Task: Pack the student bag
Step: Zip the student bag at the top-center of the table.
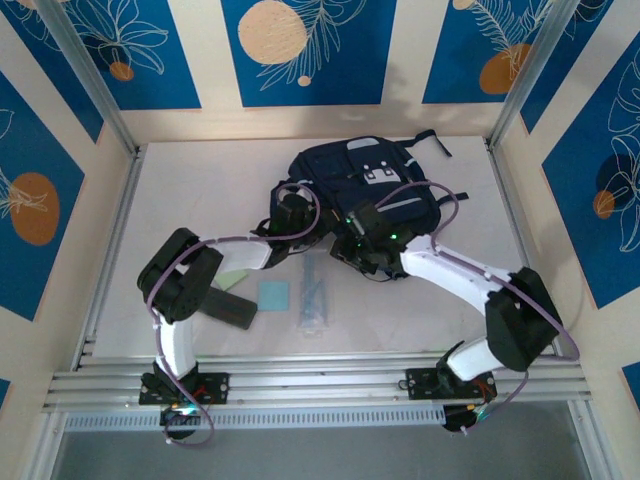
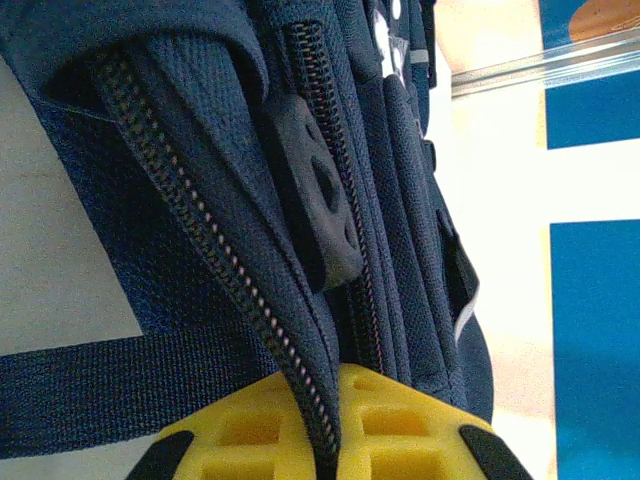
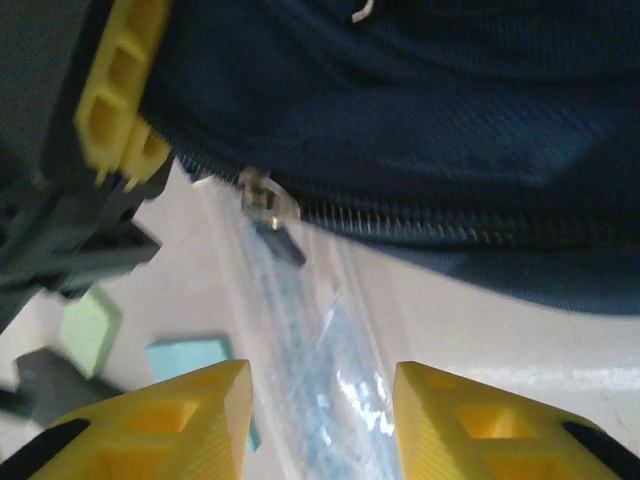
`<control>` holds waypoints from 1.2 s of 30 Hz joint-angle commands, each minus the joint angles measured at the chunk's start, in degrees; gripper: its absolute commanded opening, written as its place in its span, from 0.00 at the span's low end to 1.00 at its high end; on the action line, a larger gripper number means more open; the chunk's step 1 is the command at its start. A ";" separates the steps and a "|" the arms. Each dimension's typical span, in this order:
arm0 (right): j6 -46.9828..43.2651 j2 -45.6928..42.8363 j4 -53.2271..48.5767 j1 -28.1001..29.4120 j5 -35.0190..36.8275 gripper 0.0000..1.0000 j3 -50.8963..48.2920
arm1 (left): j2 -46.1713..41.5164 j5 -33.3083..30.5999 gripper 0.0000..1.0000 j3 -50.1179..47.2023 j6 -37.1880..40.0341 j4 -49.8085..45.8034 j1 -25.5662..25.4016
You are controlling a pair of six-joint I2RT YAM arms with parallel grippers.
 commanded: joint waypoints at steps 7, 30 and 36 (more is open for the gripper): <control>2.94 8.39 -3.65 1.60 17.90 0.42 8.78 | -5.34 1.06 0.00 -2.14 -1.29 9.10 -2.15; -5.69 8.17 -7.62 -0.17 24.42 0.00 8.15 | -3.71 2.15 0.00 -1.41 -0.76 8.82 -1.07; -10.27 4.09 -10.14 -2.73 12.04 0.00 5.98 | -1.54 2.57 0.00 0.53 1.09 7.48 1.01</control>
